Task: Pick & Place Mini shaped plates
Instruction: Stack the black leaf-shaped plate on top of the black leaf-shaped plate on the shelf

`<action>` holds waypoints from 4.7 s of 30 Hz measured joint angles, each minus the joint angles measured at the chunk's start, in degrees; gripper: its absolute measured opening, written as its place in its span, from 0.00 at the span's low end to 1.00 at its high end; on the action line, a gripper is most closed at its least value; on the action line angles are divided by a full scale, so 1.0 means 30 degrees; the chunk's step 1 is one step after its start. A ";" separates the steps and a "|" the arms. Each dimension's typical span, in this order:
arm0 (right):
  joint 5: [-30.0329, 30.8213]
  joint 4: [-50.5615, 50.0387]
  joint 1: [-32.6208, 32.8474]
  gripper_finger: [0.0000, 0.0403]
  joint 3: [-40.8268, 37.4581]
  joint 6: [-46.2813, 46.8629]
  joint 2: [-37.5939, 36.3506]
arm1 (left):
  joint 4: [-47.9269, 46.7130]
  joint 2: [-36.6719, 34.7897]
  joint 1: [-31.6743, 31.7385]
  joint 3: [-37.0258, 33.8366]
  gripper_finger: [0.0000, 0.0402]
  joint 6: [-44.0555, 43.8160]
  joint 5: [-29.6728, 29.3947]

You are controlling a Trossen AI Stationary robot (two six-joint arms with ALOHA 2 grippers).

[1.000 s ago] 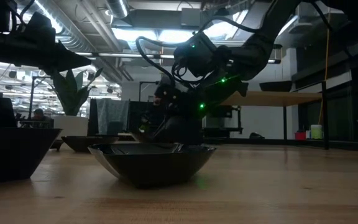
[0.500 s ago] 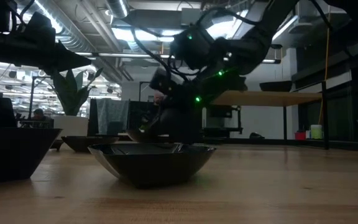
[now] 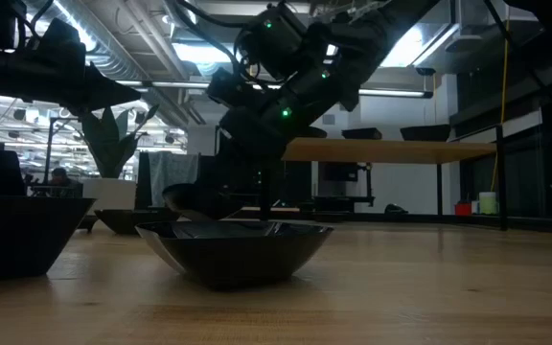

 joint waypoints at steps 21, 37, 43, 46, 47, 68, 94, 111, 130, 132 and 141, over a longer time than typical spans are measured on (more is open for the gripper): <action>0.0036 -0.6016 0.1115 0.00 0.0642 0.1909 -0.4633 | -0.0006 0.0000 -0.0004 -0.0002 0.01 0.0000 -0.0005; 0.2988 -0.9538 0.1078 0.00 0.0620 0.2162 -0.8997 | -0.0001 0.0000 -0.0006 0.0000 0.01 0.0000 0.0000; 0.5554 -1.0090 0.1071 0.00 0.0620 0.2028 -1.0270 | -0.0006 0.0000 -0.0005 0.0000 0.01 0.0000 0.0000; 0.6843 -1.0175 0.1044 0.00 0.0620 0.1631 -1.0776 | -0.0006 0.0000 -0.0006 -0.0006 0.01 0.0000 0.0000; 0.7302 -1.0122 0.1001 0.00 0.0620 0.1617 -1.0883 | 0.0001 0.0000 -0.0006 -0.0007 0.01 0.0000 0.0000; 0.9392 -1.0441 -0.3065 0.01 0.0190 1.0350 -1.0762 | -0.0003 0.0000 -0.0003 -0.0004 0.01 0.0000 0.0000; 0.8648 -0.7972 -0.4932 0.08 0.0197 1.1148 -0.8888 | 0.0000 0.0000 0.0000 -0.0006 0.01 0.0000 0.0000; 0.8693 -0.8143 -0.4939 0.30 0.0212 1.0103 -0.8888 | -0.0006 0.0000 -0.0003 -0.0004 0.01 0.0000 0.0000; 0.6335 -1.0886 -0.5410 0.31 0.0358 -0.8010 -0.8954 | 0.0000 0.0000 0.0000 0.0000 0.01 0.0000 0.0000; 0.6712 -1.1204 -0.5627 0.31 0.0358 -0.7978 -0.8954 | -0.0006 0.0000 -0.0004 -0.0004 0.01 0.0000 0.0000; 0.6697 -1.2067 -0.6083 0.31 0.0358 -0.7929 -0.8954 | -0.0004 0.0000 0.0001 -0.0005 0.01 0.0000 0.0000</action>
